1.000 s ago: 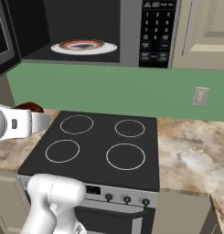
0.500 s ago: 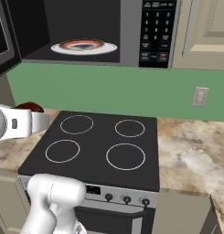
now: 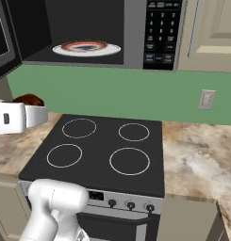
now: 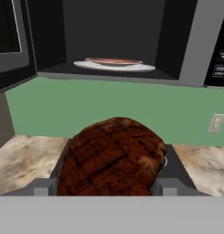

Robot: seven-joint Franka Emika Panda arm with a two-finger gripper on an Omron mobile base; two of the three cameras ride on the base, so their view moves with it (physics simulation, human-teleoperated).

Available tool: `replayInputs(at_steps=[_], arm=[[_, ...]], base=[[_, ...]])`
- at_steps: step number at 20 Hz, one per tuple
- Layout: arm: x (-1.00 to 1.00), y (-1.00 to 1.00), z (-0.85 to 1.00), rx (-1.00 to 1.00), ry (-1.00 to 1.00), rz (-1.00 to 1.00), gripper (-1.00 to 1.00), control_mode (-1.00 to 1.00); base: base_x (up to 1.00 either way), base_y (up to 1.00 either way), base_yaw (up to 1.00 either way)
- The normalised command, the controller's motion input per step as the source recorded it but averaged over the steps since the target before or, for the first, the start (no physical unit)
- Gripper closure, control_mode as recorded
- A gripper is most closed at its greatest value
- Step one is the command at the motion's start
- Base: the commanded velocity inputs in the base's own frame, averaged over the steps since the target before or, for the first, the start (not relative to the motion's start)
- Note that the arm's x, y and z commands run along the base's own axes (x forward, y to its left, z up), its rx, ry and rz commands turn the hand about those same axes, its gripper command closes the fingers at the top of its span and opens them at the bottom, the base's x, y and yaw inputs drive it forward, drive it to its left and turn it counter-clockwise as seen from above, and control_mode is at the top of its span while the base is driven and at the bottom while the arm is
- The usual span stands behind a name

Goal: Transport the steak from the fridge to the microwave and turn on the microwave.

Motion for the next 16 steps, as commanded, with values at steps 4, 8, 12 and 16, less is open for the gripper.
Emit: replayInputs(at_steps=[4,8,12,16], arm=[[0.02,0.00,0.34,-0.05,-0.03,-0.10,1.00,-1.00],[0.23,0.00,0.32,-0.05,0.00,-0.06,1.00,-1.00],[0.41,-0.05,0.03,-0.05,-0.05,0.00,1.00,-1.00],[0.43,-0.06,0.00,-0.01,-0.02,0.00,1.00,-1.00]], base=[[0.00,0.00,0.00],[0.00,0.00,0.00],[0.00,0.00,0.00],[0.00,0.00,0.00]])
